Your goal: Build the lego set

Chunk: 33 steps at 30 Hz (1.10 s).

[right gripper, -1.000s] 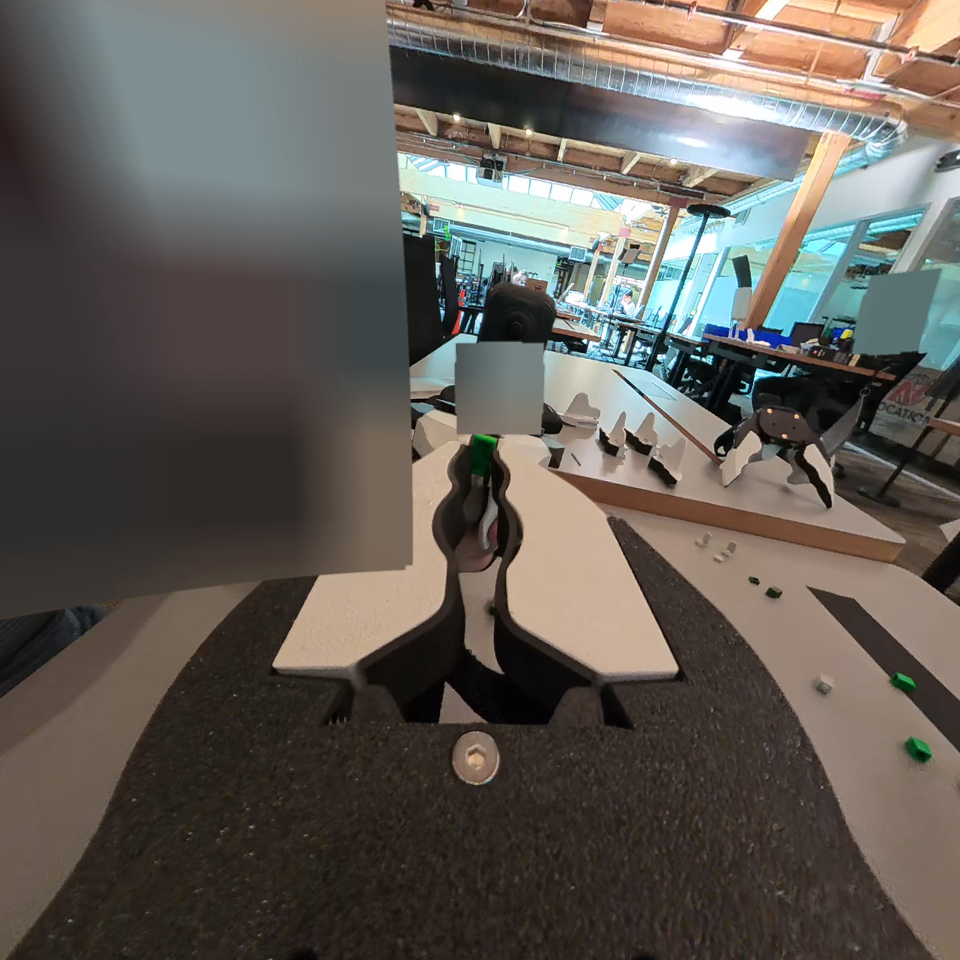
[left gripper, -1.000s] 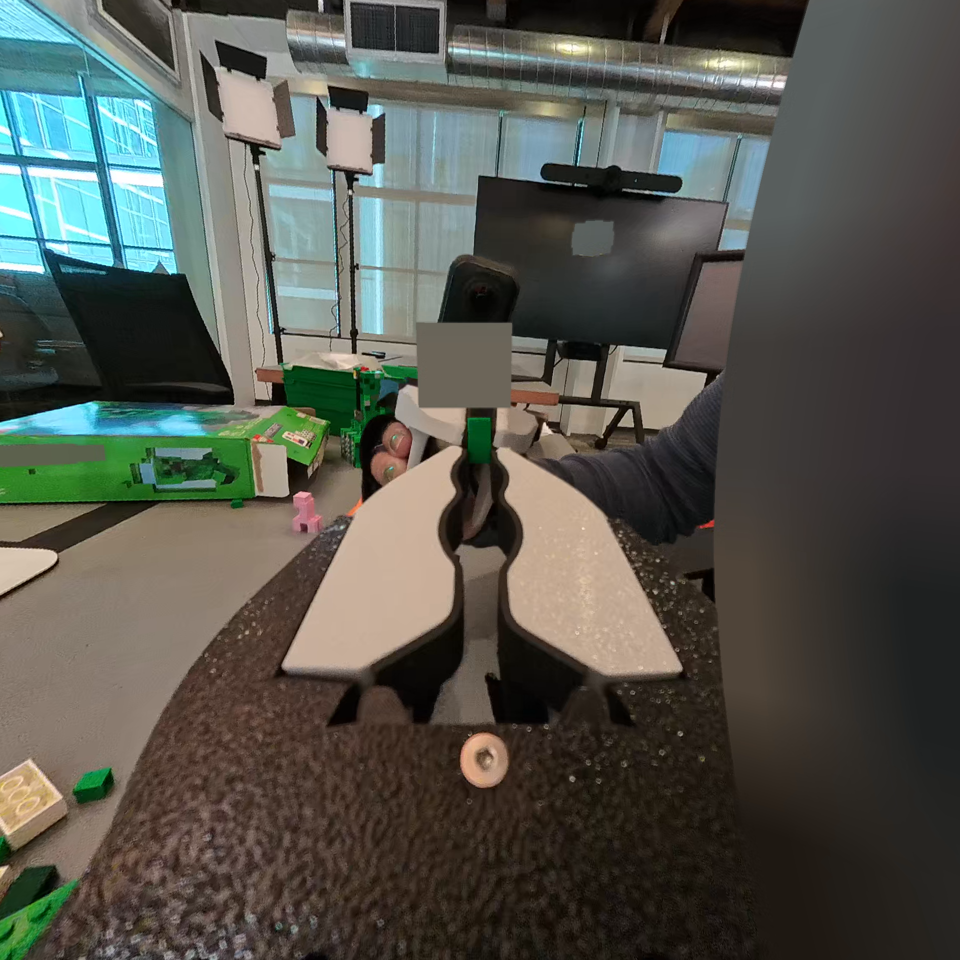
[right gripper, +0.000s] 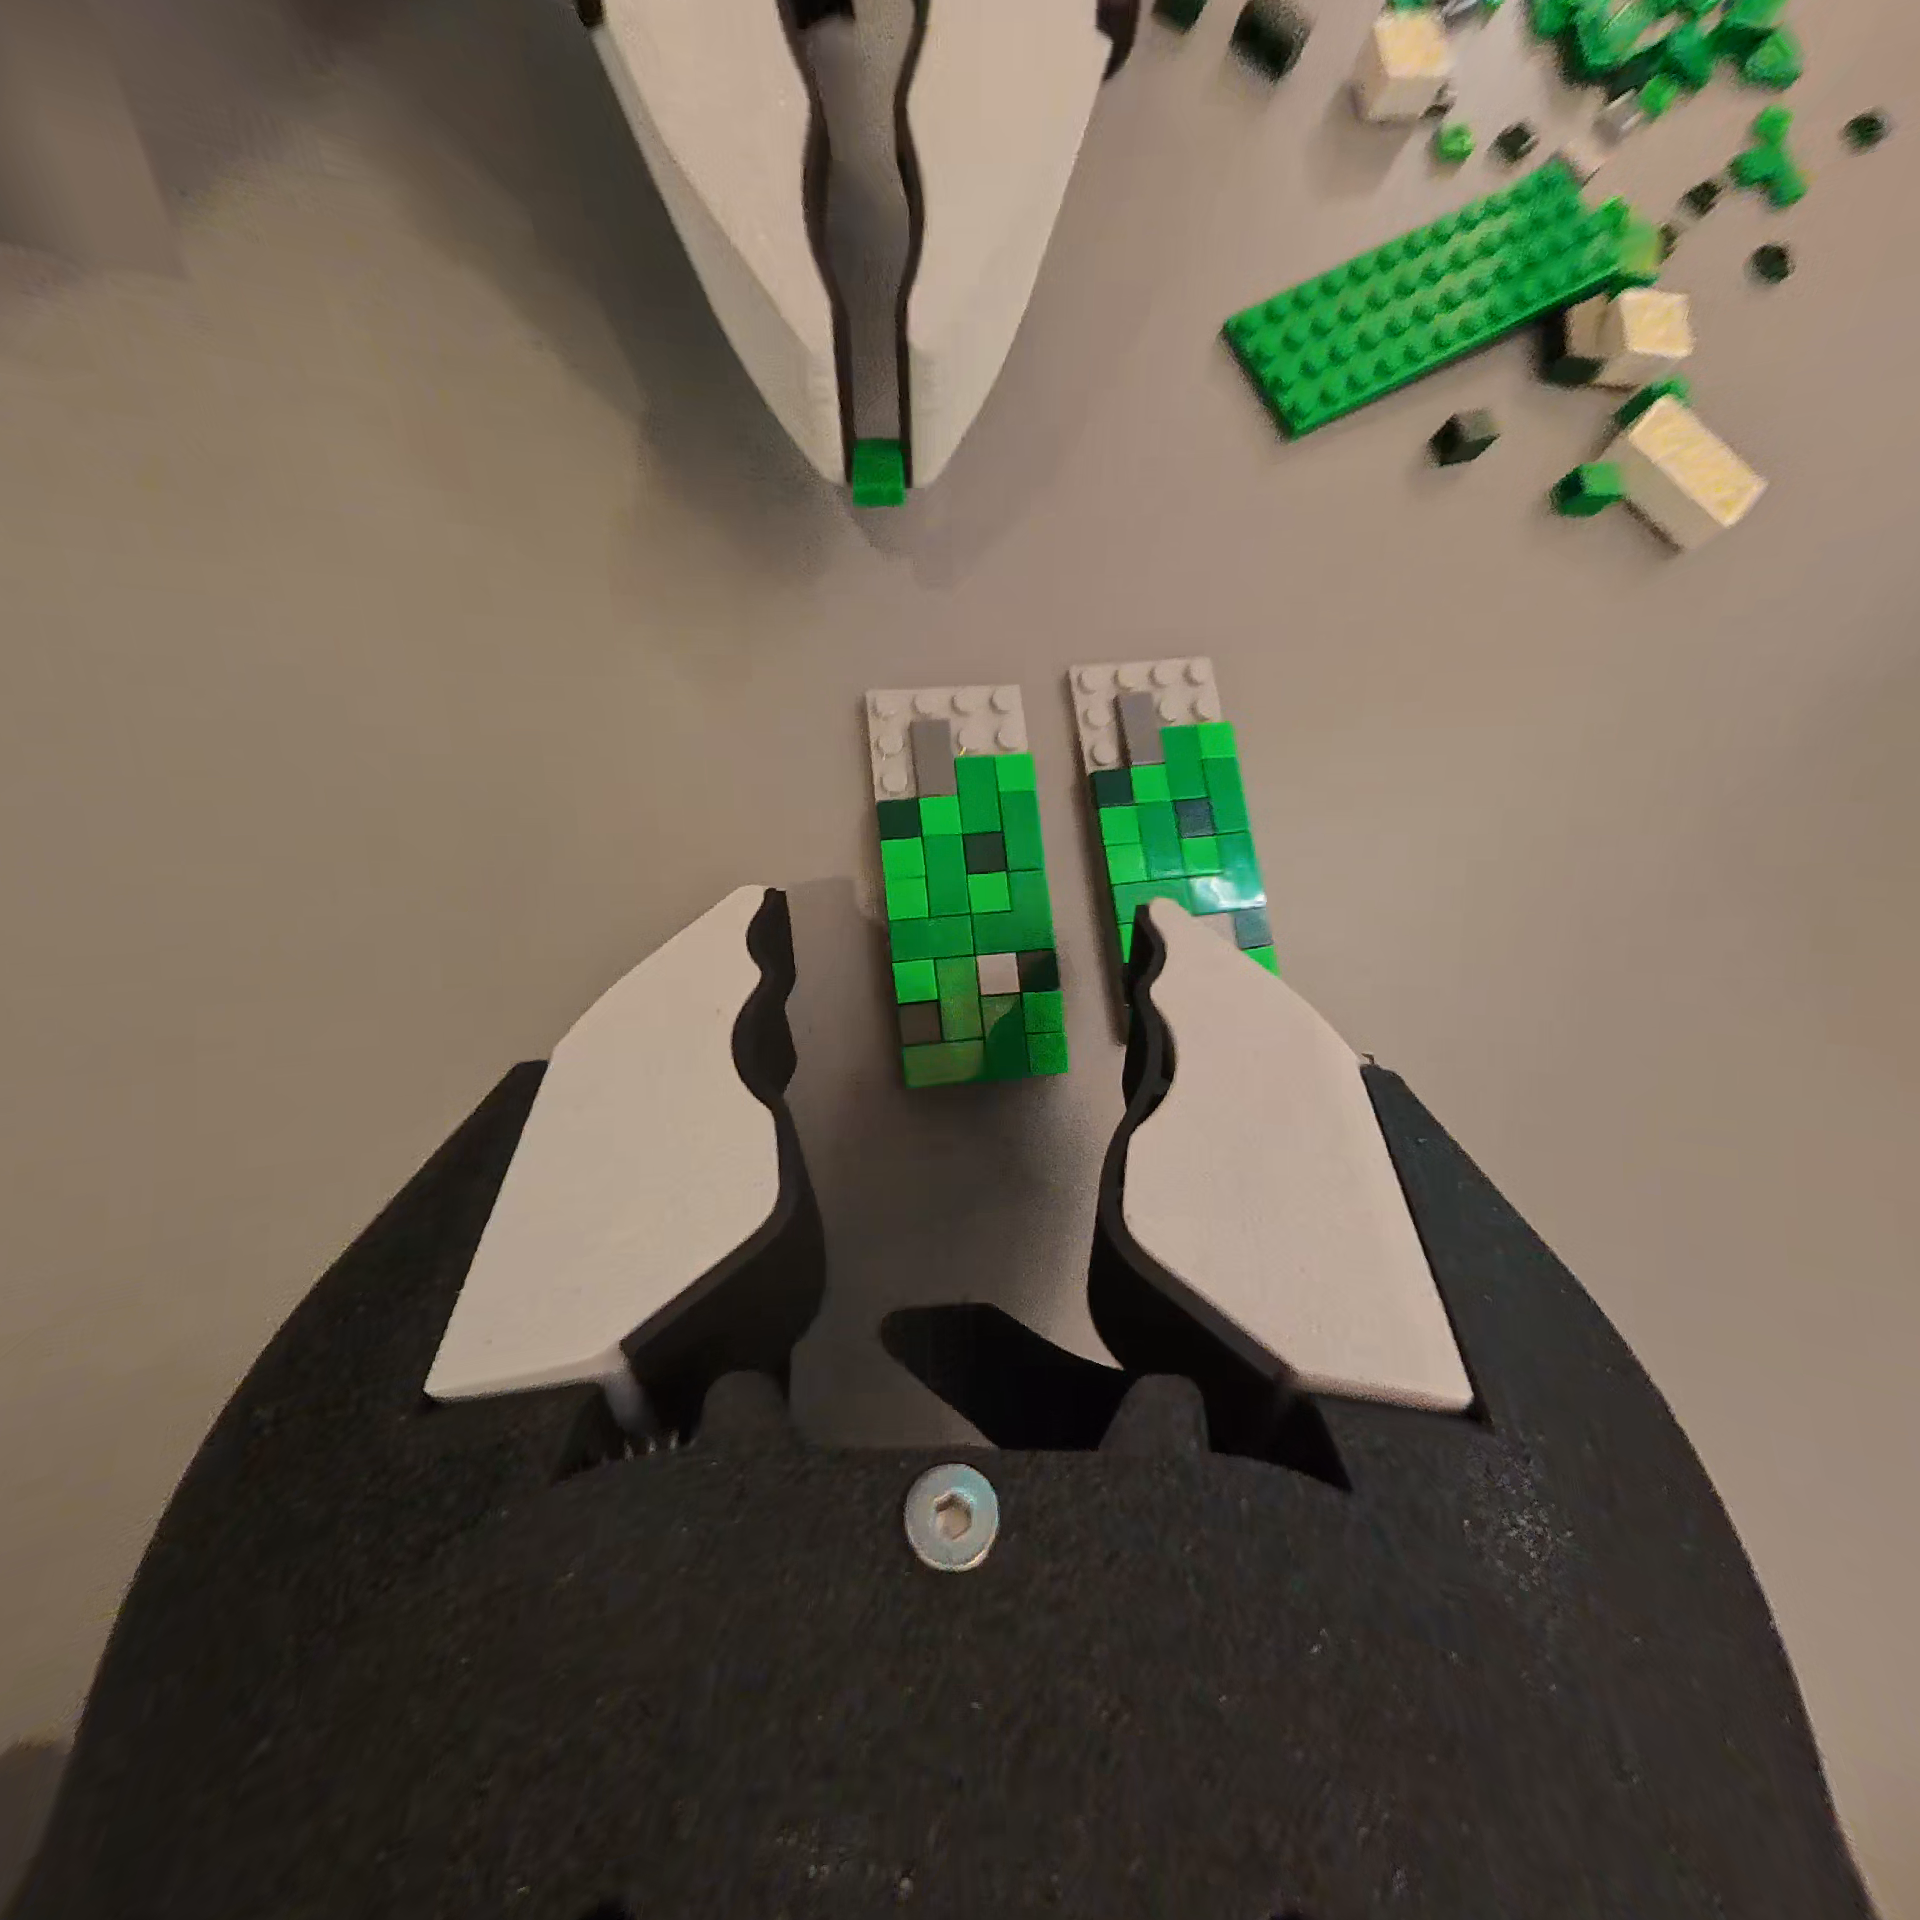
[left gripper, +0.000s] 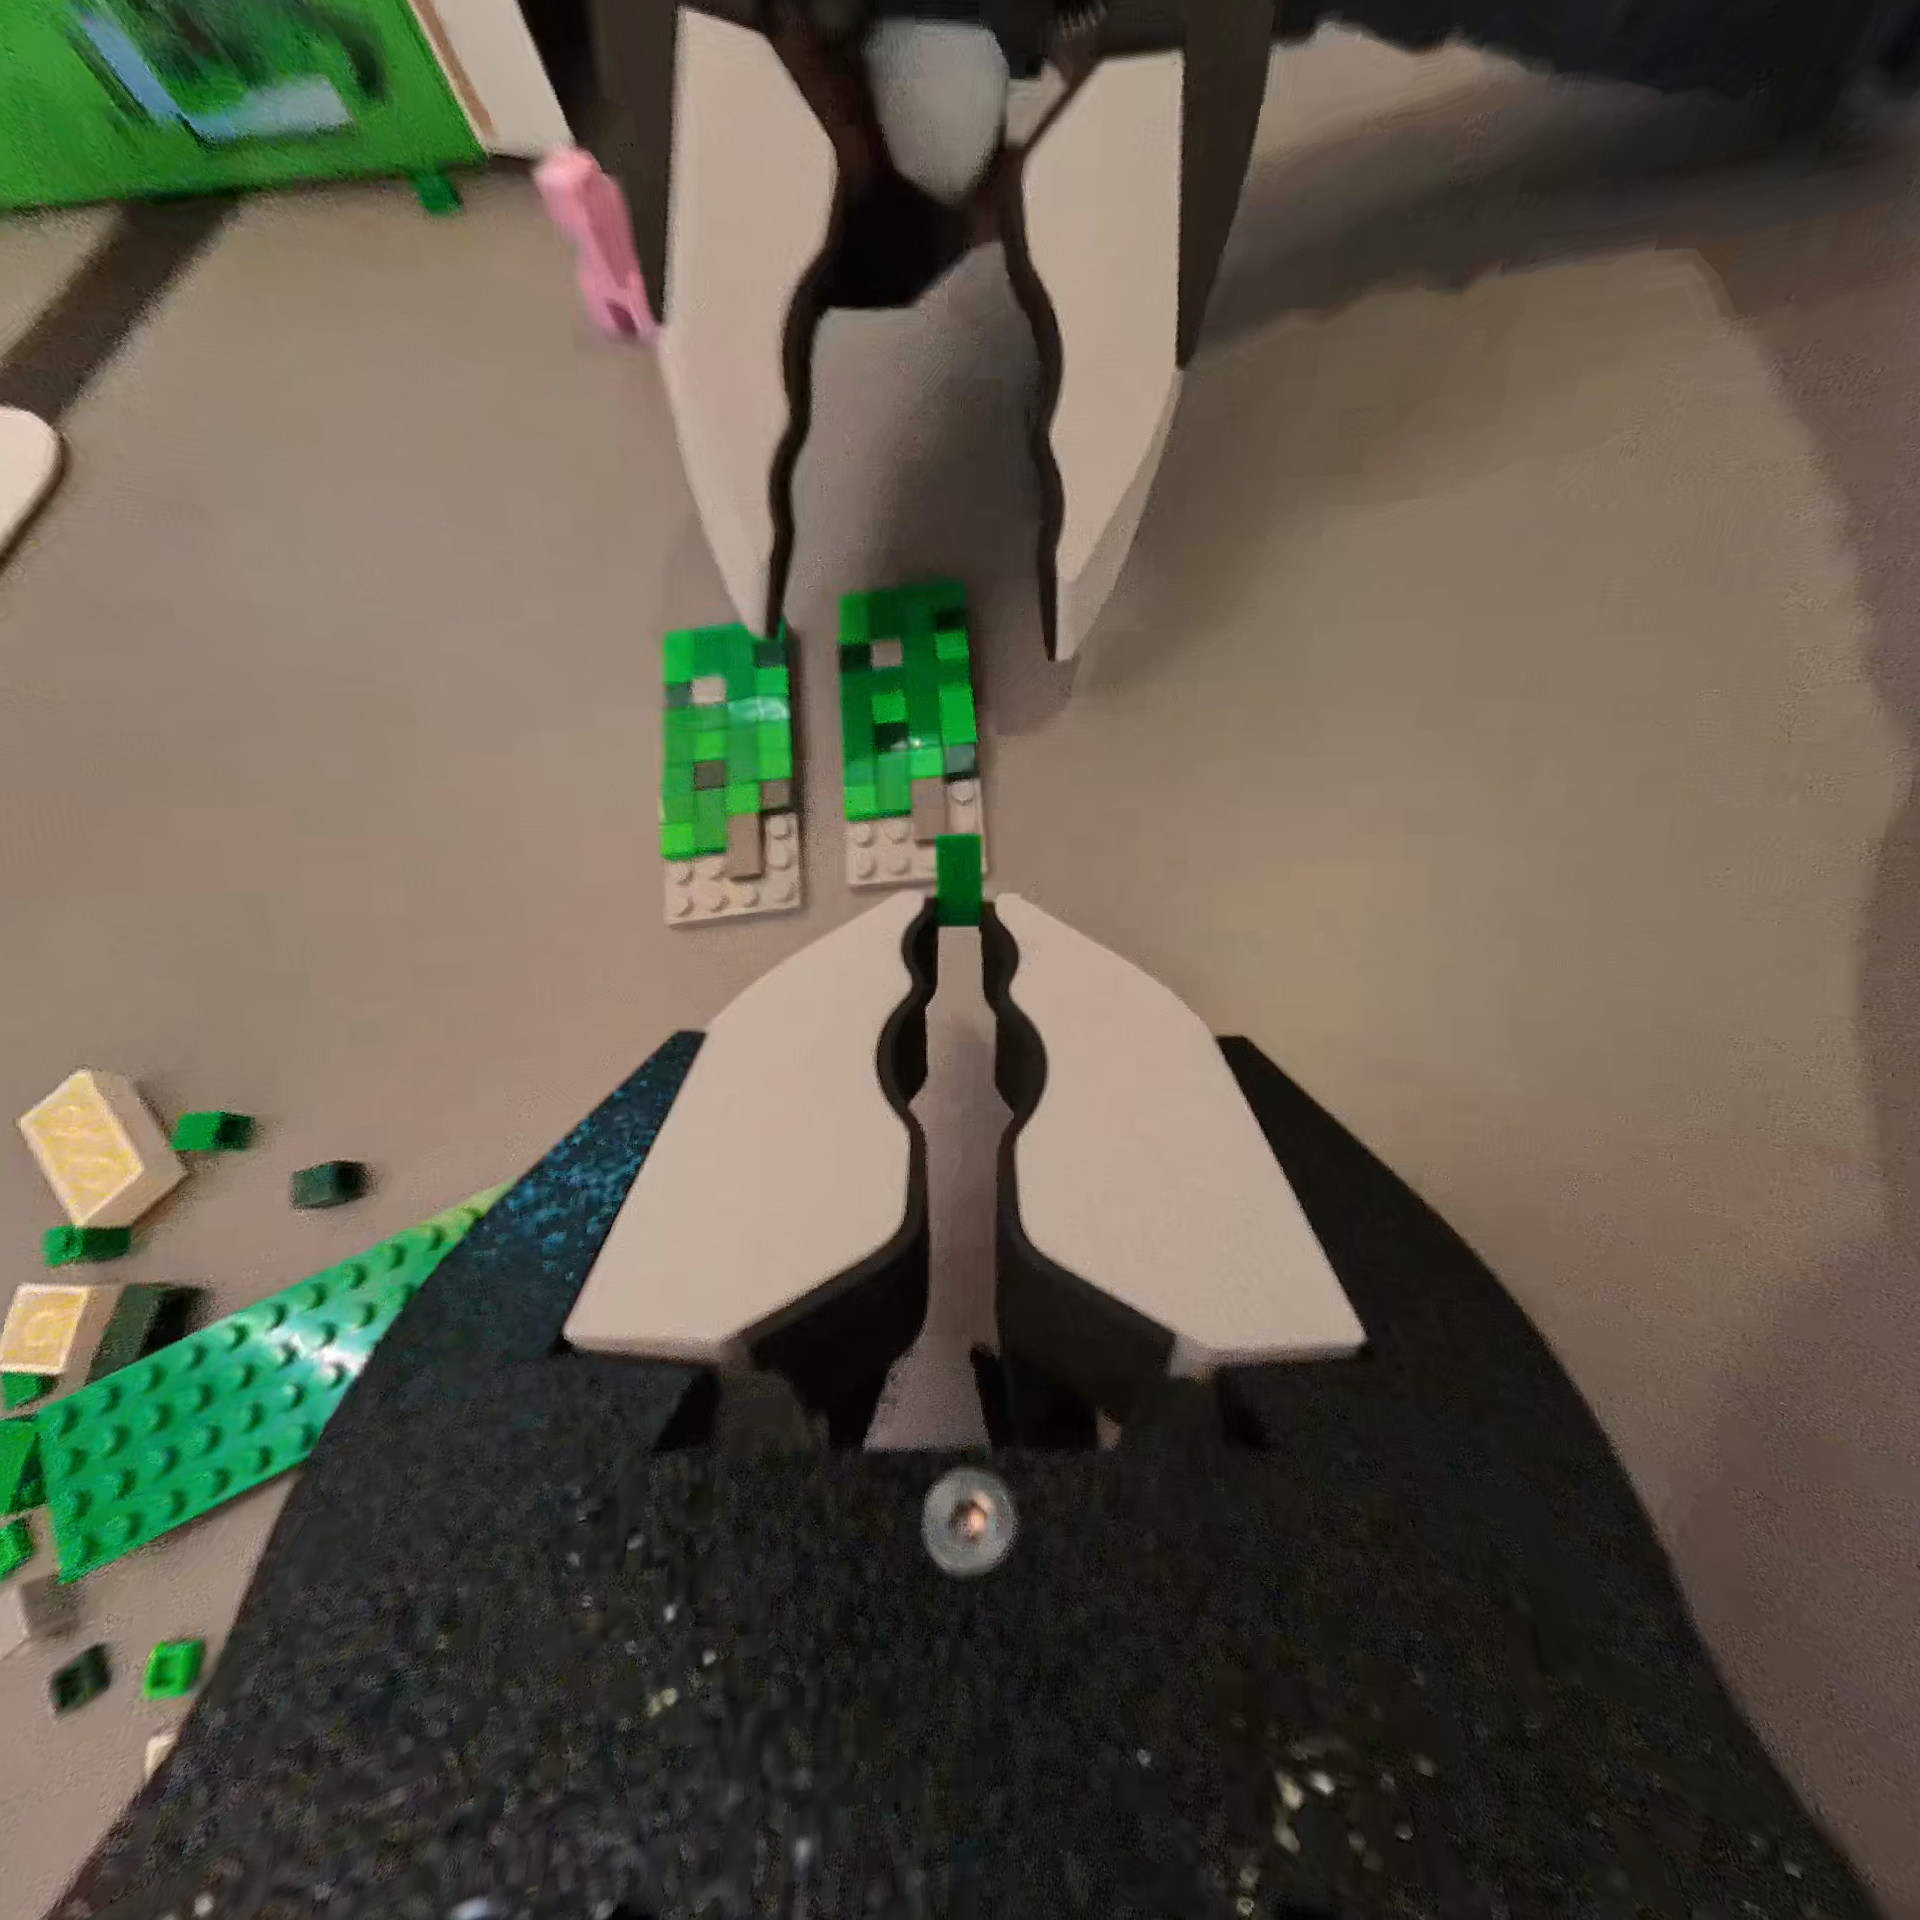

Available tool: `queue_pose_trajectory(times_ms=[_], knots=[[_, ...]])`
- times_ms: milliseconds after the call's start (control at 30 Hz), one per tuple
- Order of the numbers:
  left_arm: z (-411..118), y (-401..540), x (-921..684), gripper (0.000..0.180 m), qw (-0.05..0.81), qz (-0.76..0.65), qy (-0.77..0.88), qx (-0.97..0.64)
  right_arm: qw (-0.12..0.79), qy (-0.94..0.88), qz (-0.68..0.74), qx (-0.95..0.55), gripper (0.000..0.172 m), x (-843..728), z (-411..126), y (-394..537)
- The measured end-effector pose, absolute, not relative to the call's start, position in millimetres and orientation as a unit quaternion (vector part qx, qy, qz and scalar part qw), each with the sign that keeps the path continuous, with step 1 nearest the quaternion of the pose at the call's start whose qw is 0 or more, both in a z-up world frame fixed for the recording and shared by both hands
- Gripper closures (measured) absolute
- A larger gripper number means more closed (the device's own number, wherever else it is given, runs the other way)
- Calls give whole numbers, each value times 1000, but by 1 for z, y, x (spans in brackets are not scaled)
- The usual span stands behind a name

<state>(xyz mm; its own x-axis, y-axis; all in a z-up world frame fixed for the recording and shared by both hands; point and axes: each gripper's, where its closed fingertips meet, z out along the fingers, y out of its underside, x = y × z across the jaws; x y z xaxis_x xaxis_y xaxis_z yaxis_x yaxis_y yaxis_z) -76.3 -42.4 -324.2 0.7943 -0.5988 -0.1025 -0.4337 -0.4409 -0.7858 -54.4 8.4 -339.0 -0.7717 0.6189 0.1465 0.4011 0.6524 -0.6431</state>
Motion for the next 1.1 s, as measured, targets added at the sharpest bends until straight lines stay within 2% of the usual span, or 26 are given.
queue_pose_trajectory(times_ms=[100,267,433,567,800,1100], knots=[[-331,-40,-65,173,411,-83,316,-851,146,-907,284,-276,109,-52,-349,7],[-334,-32,-60,173,369,-68,315,-872,147,-912,275,-266,120,-53,-348,10],[-339,-26,-64,173,330,-42,325,-885,183,-887,344,-246,147,-58,-330,-14],[-342,-23,-58,173,322,-47,331,-886,188,-888,338,-248,150,-58,-334,-17],[-344,-21,-54,173,316,-41,337,-886,196,-894,329,-232,164,-61,-338,-22],[-343,-23,-54,173,332,-41,330,-883,219,-894,324,-217,164,-63,-337,-22]])
